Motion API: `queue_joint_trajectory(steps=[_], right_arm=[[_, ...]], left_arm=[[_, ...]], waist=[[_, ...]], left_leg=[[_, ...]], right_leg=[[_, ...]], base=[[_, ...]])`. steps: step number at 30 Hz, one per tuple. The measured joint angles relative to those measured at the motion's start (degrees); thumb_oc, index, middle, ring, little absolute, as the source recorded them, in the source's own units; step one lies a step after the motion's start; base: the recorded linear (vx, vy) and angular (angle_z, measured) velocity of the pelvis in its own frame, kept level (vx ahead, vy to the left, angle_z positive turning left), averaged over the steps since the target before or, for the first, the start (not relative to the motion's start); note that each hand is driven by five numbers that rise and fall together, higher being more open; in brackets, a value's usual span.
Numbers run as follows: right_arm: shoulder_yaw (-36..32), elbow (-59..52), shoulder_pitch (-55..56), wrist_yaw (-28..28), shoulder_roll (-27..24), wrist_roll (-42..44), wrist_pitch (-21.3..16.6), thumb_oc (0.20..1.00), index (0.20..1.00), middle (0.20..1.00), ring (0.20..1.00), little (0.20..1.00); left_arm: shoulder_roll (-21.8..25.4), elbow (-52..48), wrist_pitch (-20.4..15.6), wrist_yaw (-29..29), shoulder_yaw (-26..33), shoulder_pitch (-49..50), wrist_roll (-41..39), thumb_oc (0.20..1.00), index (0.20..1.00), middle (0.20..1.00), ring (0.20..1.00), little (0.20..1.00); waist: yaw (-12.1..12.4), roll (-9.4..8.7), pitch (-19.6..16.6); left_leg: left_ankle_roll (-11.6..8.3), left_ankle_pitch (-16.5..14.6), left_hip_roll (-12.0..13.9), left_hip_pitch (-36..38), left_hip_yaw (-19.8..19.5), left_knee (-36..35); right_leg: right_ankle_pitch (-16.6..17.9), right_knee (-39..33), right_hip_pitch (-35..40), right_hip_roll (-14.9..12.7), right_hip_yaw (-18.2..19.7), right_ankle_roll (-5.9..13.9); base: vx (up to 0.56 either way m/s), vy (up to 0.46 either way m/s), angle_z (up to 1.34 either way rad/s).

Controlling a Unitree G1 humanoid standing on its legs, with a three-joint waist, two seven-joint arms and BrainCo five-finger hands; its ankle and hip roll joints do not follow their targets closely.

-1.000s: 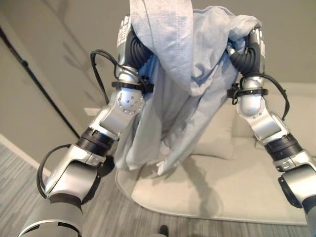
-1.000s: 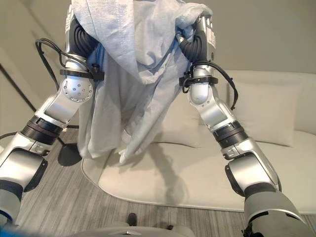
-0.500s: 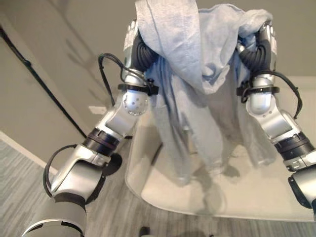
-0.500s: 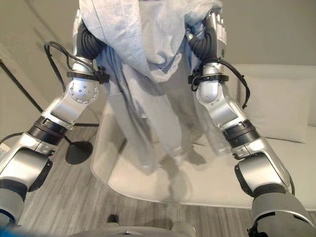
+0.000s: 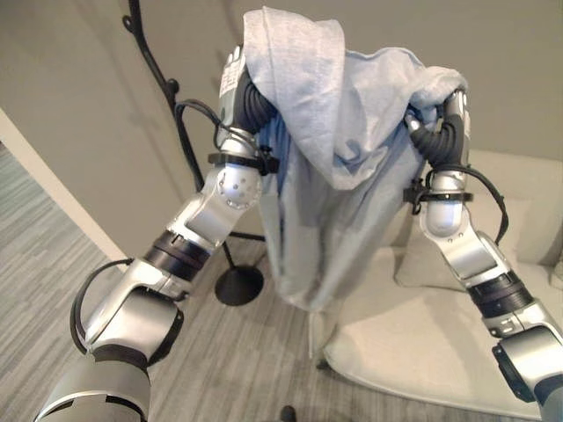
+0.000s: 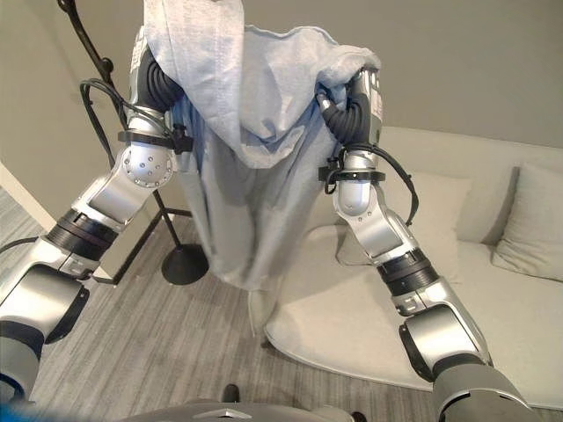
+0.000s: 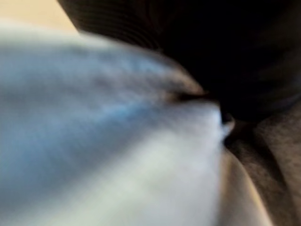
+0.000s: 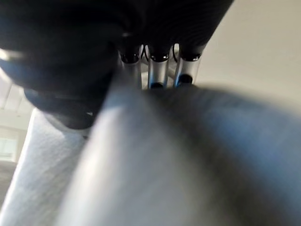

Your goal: Hang the clothes on the sofa on the clothes rack.

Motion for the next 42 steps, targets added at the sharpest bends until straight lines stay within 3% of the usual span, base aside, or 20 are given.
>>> queue_joint_trajectory(steps=[1,2,3,6,7,17,23,26,28,29,30,33,34,35,36,37,39,40,41,42], right_arm=[[-0.1,0.0,-0.1,0.1,-0.5,0.0,0.0,0.200,0.200,0.200,0.200,0.200],[-0.5,0.0,-0.3,0.1,-1.6,0.0,0.0,0.200,0.200,0.200,0.200,0.200],[-0.7,0.1,-0.2,0.1,-2.1,0.0,-0.1,0.200,0.200,0.200,0.200,0.200],[-0.8,2.2,-0.2,0.0,-2.6,0.0,-0.1,0.200,0.200,0.200,0.200,0.200],[-0.8,3.0,-0.2,0.1,-2.7,0.0,-0.1,0.200,0.200,0.200,0.200,0.200],[-0.9,4.0,-0.7,1.0,-3.1,0.0,-0.2,0.200,0.200,0.200,0.200,0.200],[-0.8,4.3,-0.9,1.0,-4.5,0.1,-0.5,0.200,0.200,0.200,0.200,0.200],[-0.9,3.8,-1.0,0.9,-4.9,0.1,-0.8,0.200,0.200,0.200,0.200,0.200],[-1.1,3.5,-1.0,0.9,-4.9,0.1,-0.8,0.200,0.200,0.200,0.200,0.200],[-4.5,3.1,0.8,0.8,-4.8,0.1,-1.0,0.200,0.200,0.200,0.200,0.200],[-5.8,3.2,1.6,0.4,-5.2,0.3,-0.6,0.200,0.200,0.200,0.200,0.200],[-6.4,3.0,2.2,-0.1,-7.1,0.5,-0.2,0.200,0.200,0.200,0.200,0.200],[-6.4,2.0,2.4,-0.1,-8.0,0.5,-0.1,0.200,0.200,0.200,0.200,0.200],[-7.2,1.0,3.4,-0.3,-7.3,0.5,-0.2,0.200,0.200,0.200,0.200,0.200],[-8.2,-1.0,5.8,-0.3,-5.1,0.5,0.0,0.200,0.200,0.200,0.200,0.200],[-9.2,-2.6,9.8,-0.3,-2.1,0.0,-0.9,0.200,0.200,0.200,0.200,0.200],[-8.9,-3.3,11.4,0.4,1.1,0.0,-0.1,0.200,0.200,0.200,0.200,0.200],[-8.4,-3.2,10.9,0.4,2.6,0.0,0.0,0.200,0.200,0.200,0.200,0.200],[-7.2,-2.7,10.8,0.7,3.1,0.0,0.1,0.200,0.200,0.200,0.200,0.200],[-7.2,-3.0,10.0,0.6,3.9,0.0,0.2,0.200,0.200,0.200,0.200,0.200]], left_arm=[[0.1,0.0,0.0,-0.1,0.0,0.0,0.1,0.200,0.200,0.200,0.200,0.200],[0.2,0.3,0.1,-0.8,0.3,0.5,0.8,0.200,0.200,0.200,0.200,0.200],[0.1,0.2,0.1,-1.2,0.4,1.3,1.1,0.200,0.200,0.200,0.200,0.200],[-0.8,0.4,0.2,-1.3,1.0,2.3,1.6,0.200,0.200,0.200,0.200,0.200],[-1.3,0.6,0.2,-1.3,1.1,2.4,1.6,0.200,0.200,0.200,0.200,0.200],[-1.3,-0.4,0.2,-2.3,3.8,2.5,1.6,0.200,0.200,0.200,0.200,0.200],[-2.4,-0.3,0.1,-2.4,3.9,2.6,1.6,0.200,0.200,0.200,0.200,0.200],[-1.8,-0.3,0.0,-2.3,4.0,2.3,1.6,0.200,0.200,0.200,0.200,0.200],[-1.3,-0.3,0.0,-2.2,4.1,1.8,1.6,0.200,0.200,0.200,0.200,0.200],[-3.0,1.3,-0.4,-1.8,3.7,1.8,1.6,0.200,0.200,0.200,0.200,0.200],[-3.8,2.1,-0.3,-1.8,3.6,2.3,1.5,0.200,0.200,0.200,0.200,0.200],[-4.0,2.7,-0.1,-1.8,3.2,2.0,1.4,0.200,0.200,0.200,0.200,0.200],[-4.4,2.6,-0.2,-1.8,3.3,1.9,1.3,0.200,0.200,0.200,0.200,0.200],[-4.5,2.6,-0.5,-1.7,3.4,2.0,1.0,0.200,0.200,0.200,0.200,0.200],[-4.4,2.8,-0.4,-1.7,3.3,2.2,0.9,0.200,0.200,0.200,0.200,0.200],[-4.5,3.3,-0.2,-1.7,3.0,2.7,0.6,0.200,0.200,0.200,0.200,0.200],[-1.8,3.4,0.1,-1.9,1.5,2.7,-0.8,0.200,0.200,0.200,0.200,0.200],[-0.5,3.4,0.2,-2.1,1.6,2.6,-0.9,0.200,0.200,0.200,0.200,0.200],[0.7,3.3,0.5,-2.1,1.9,2.7,-1.1,0.200,0.200,0.200,0.200,0.200],[2.0,3.1,0.7,-2.1,1.9,2.6,-0.9,0.200,0.200,0.200,0.200,0.200]], waist=[[-0.1,0.33,0.2],[-0.2,0.05,0.1],[-0.7,0.39,0.1],[-1.2,0.79,0.1],[-1.6,0.88,0.2],[-1.5,3.27,0.0],[-1.7,4.54,0.4],[-1.7,2.24,1.7],[-2.3,0.36,2.7],[-3.1,-0.23,2.9],[-3.5,-0.20,3.1],[-3.3,1.34,2.4],[-3.4,2.19,2.3],[-3.0,1.78,2.3],[-2.1,-0.61,2.5],[-2.5,-3.19,1.9],[-2.7,-3.55,1.9],[-2.2,-3.47,1.9],[-1.0,-3.67,1.8],[0.9,-3.79,1.7]], left_leg=[[-0.07,0.1,0.5,0.1,0.0,0.0],[-0.81,-0.1,0.4,0.6,0.5,0.0],[-1.44,0.0,0.1,1.0,0.4,0.0],[-1.89,0.1,0.6,1.5,-0.3,0.0],[-2.55,0.3,1.3,1.5,-1.1,0.0],[-7.27,-1.3,5.4,2.1,-1.1,2.2],[-7.65,-1.6,6.4,-0.3,-2.6,5.1],[-8.81,-2.9,6.5,-3.1,-2.6,6.9],[-10.11,-3.5,9.4,-4.1,-2.8,6.4],[-11.65,-4.6,14.0,-6.0,-2.1,7.5],[-11.96,-4.8,16.7,-6.4,-1.5,7.1],[-11.97,-4.8,19.6,-6.4,-1.1,3.9],[-10.91,-5.6,19.1,-5.7,-1.3,3.7],[-14.32,-1.2,17.9,-5.6,-1.8,4.2],[-16.54,0.9,15.2,-6.4,-1.8,7.2],[-14.70,-1.6,12.0,-8.4,-1.8,10.8],[-11.51,-4.5,9.1,-11.6,-2.4,15.5],[-10.28,-4.5,8.3,-11.0,-1.2,14.4],[-6.90,-4.2,5.1,-9.3,0.5,13.4],[-5.89,-4.7,3.9,-8.3,2.7,12.4]], right_leg=[[-1.3,-0.6,-0.2,2.4,0.3,-0.36],[-2.5,-4.2,0.9,7.4,-0.4,-4.28],[-1.5,-6.2,2.6,7.9,-0.1,-6.01],[-1.2,-8.7,4.2,10.1,2.3,-5.83],[-1.4,-10.1,5.4,11.6,5.4,-5.93],[-0.2,-13.0,8.2,16.0,5.4,-8.41],[0.1,-13.0,7.7,16.2,4.4,-10.64],[1.3,-13.0,6.6,13.7,4.4,-13.03],[1.2,-13.0,6.2,11.6,4.3,-12.96],[0.8,-12.6,6.1,9.9,3.5,-10.88],[0.1,-12.0,6.0,9.3,3.4,-9.83],[0.3,-12.4,6.1,6.9,3.7,-7.18],[0.5,-12.5,7.1,4.7,3.5,-3.96],[0.6,-12.4,7.6,3.6,3.8,-1.20],[0.9,-12.3,8.2,0.4,4.2,-1.49],[1.7,-10.8,7.9,-1.8,2.5,-3.70],[7.9,-6.1,4.7,-4.1,4.2,-8.21],[9.1,-3.7,2.4,-5.9,4.9,-7.23],[12.2,-0.7,1.3,-6.9,4.1,-5.74],[15.5,0.8,0.3,-8.9,0.0,-5.57]], base=[[0.02,0.064,-0.10],[0.01,0.046,0.01],[0.02,0.045,0.01],[0.05,-0.006,0.06],[0.04,-0.055,0.14],[0.05,-0.067,-0.02],[-0.01,0.128,0.08],[0.02,0.211,0.00],[0.08,0.352,0.14],[0.10,0.526,0.32],[0.11,0.456,0.31],[0.14,0.515,0.09],[0.11,0.588,0.09],[0.16,0.790,0.00],[0.05,0.391,0.11],[0.08,0.528,0.37],[0.04,0.378,0.38],[0.08,0.557,0.01],[0.04,0.558,-0.30],[0.08,0.399,-0.18]])
